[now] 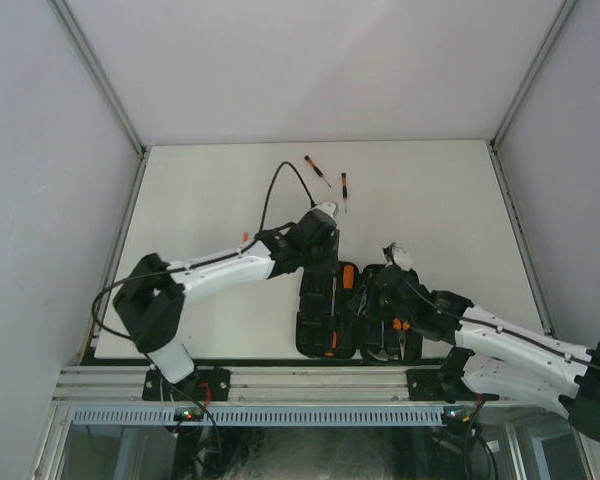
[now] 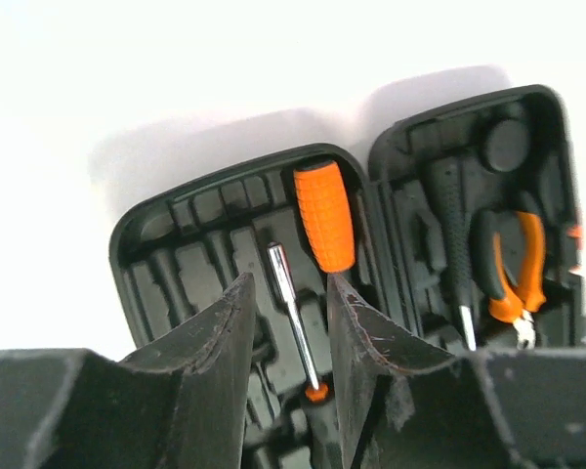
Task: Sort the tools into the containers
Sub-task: Adjust the screwdriver in the storage box.
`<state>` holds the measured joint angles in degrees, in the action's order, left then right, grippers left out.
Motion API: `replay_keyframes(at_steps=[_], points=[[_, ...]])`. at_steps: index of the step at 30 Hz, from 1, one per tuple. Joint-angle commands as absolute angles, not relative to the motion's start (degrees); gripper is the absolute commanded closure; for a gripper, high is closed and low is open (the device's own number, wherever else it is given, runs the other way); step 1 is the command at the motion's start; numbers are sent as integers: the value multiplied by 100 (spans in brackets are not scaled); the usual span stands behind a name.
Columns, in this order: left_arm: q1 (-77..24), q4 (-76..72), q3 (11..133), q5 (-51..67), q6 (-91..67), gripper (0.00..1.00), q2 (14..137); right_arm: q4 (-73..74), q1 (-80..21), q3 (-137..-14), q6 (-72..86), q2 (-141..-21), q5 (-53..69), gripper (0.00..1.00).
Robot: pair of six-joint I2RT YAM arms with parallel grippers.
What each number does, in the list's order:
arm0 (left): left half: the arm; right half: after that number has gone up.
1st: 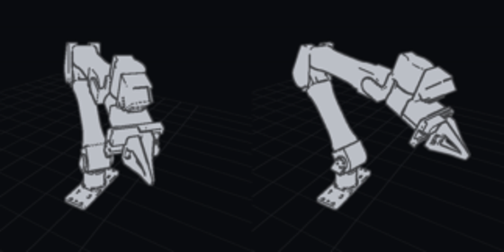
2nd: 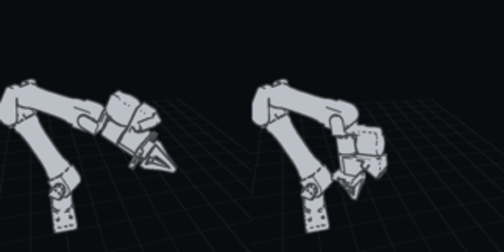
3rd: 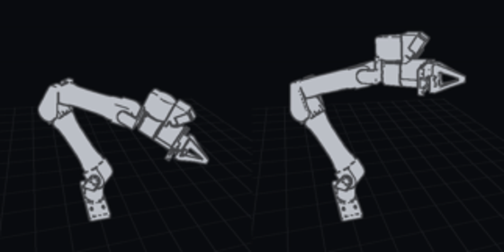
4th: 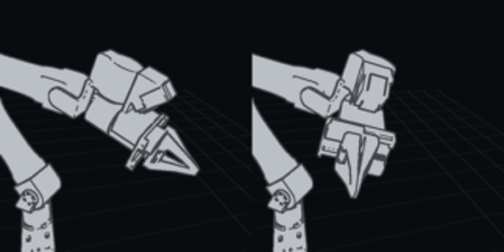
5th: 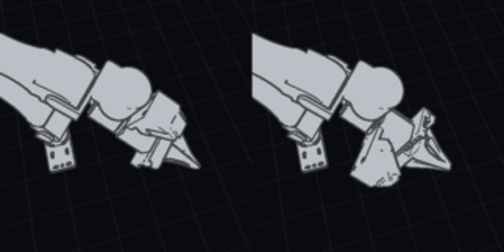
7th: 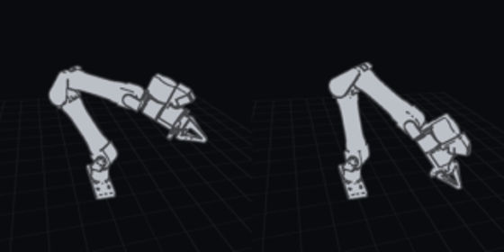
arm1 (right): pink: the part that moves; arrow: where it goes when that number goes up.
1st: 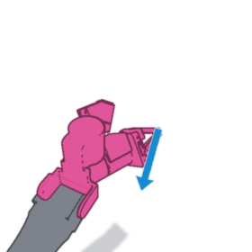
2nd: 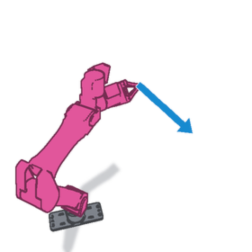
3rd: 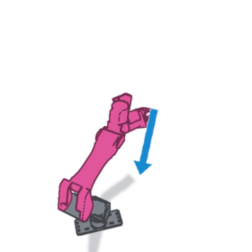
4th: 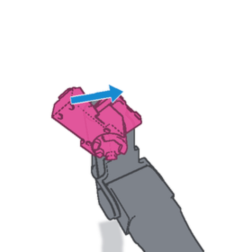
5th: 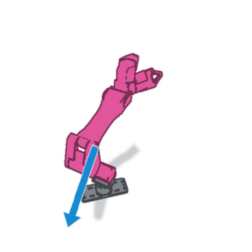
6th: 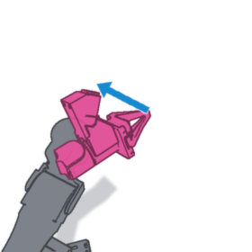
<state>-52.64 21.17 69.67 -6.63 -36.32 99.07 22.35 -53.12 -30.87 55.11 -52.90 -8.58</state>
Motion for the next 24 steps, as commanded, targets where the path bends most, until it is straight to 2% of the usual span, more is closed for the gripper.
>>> replay_keyframes(at_steps=[1, 3, 13, 24], points=[[-5238, 1819, 6520, -699, -3286, 60, 8770, 3396, -5034, -3120, 5789, -5003, -1671, 63], [-5231, 1814, 6196, -818, -3287, 59, 8400, 3495, -4933, -3069, 5765, -5020, -1608, 62], [-5230, 1781, 4495, -745, -3445, 59, 6802, 1761, -4816, -2363, 5789, -5527, 104, 61], [-5526, 2188, 4295, -715, -3351, 58, 6645, -335, -5000, -2188, 6683, -6117, 582, 63]])
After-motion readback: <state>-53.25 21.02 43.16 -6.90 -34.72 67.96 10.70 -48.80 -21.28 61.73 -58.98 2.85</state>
